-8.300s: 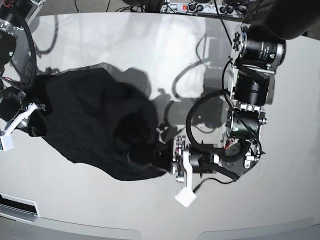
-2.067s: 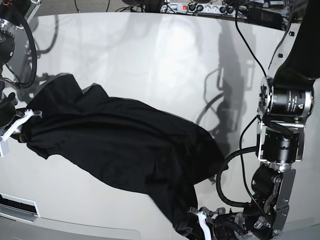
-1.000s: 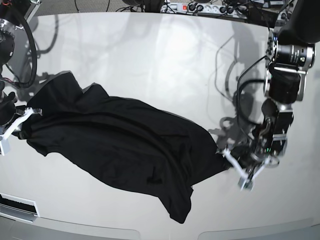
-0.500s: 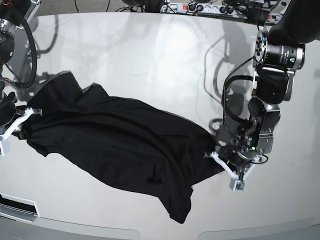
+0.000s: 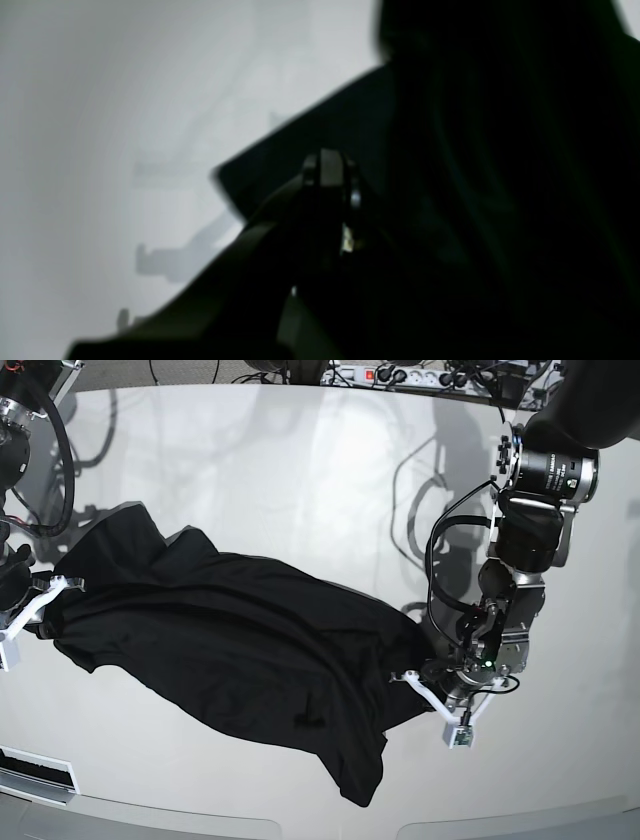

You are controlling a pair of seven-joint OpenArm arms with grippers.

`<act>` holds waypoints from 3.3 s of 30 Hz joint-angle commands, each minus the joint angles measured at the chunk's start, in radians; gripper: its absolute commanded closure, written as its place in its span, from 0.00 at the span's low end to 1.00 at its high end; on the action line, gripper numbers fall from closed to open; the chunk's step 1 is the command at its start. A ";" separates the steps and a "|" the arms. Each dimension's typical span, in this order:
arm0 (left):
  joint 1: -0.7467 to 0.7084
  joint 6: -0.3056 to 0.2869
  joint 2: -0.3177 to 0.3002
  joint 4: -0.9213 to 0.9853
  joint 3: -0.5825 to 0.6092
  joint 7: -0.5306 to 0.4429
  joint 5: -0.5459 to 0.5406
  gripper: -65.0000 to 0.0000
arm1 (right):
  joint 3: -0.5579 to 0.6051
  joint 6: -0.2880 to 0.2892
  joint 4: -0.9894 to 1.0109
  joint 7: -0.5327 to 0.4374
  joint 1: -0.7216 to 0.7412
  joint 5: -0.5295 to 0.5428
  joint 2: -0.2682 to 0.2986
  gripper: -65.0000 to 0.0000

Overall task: Layout the t-shirt on the table in an organized manner, then fold the t-shirt properly
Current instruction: 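Release and regrasp the shirt edge with the left gripper, then drag the shirt edge with the left gripper away from the right gripper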

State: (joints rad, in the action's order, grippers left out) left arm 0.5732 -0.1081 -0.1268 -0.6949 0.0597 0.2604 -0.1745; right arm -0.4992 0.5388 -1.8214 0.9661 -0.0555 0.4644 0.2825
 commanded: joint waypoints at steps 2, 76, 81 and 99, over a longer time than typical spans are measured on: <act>0.034 -0.017 0.006 -0.010 -0.002 -0.025 0.048 1.00 | -0.005 -0.004 -0.020 -0.022 0.014 0.011 0.017 1.00; 0.086 -0.293 -0.426 -0.117 -0.282 1.016 -0.372 1.00 | -0.005 0.019 -0.020 -0.030 0.017 0.034 0.017 1.00; -0.031 -0.426 -0.427 -0.117 -0.507 1.007 -0.468 1.00 | -0.005 0.019 -0.020 -0.030 0.017 0.034 0.017 1.00; -0.229 -0.430 -0.408 -0.115 -0.629 0.635 -0.320 1.00 | -0.005 0.019 -0.020 -0.030 0.017 0.037 0.017 1.00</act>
State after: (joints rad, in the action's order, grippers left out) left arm 0.3271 -0.5282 -0.5137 -0.7952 -0.5644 0.9073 -0.4828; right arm -0.4992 0.5583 -1.8214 0.9623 -0.0551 0.4900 0.2825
